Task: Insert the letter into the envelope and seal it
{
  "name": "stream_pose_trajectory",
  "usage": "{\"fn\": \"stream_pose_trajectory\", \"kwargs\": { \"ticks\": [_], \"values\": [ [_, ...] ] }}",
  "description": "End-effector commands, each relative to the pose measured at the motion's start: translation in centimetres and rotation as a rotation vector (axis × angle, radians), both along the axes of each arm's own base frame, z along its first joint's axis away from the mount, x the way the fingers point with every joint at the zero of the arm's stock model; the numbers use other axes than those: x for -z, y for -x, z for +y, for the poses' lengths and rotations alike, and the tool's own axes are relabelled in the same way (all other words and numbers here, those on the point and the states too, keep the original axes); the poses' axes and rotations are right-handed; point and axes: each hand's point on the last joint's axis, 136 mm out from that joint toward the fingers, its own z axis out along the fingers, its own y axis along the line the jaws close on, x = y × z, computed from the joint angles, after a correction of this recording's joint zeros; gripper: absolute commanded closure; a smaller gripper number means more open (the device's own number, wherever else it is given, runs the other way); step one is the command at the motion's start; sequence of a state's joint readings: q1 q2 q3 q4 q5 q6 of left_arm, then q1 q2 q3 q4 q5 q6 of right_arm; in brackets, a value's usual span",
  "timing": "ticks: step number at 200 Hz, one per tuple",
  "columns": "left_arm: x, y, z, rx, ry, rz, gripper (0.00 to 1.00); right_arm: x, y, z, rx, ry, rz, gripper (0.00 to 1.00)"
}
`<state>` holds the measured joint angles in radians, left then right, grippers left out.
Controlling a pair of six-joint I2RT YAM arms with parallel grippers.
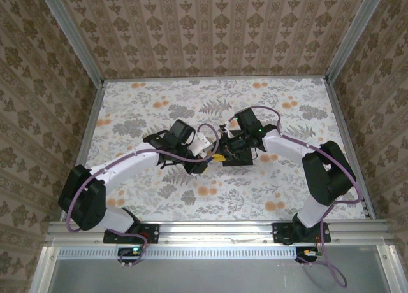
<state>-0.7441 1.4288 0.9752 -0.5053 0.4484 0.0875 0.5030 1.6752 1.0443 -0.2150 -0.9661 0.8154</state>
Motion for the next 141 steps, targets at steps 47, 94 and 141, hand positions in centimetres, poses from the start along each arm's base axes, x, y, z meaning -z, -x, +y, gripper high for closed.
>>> {"fn": "stream_pose_trajectory", "kwargs": {
  "ticks": [47, 94, 141],
  "values": [
    [-10.1, -4.0, -4.5, 0.026, 0.379, -0.314, 1.00, -1.2, 5.3, 1.7, -0.193, -0.051, 0.109, 0.74],
    [-7.5, -3.4, -3.3, 0.011, 0.339, -0.253, 1.00, -2.9, 3.0, -1.1, -0.132, -0.053, 0.073, 0.64],
    [-5.7, -3.5, -2.3, -0.022, 0.316, -0.211, 1.00, -5.4, 0.7, -5.3, -0.034, -0.066, 0.033, 0.63]
  ]
}}
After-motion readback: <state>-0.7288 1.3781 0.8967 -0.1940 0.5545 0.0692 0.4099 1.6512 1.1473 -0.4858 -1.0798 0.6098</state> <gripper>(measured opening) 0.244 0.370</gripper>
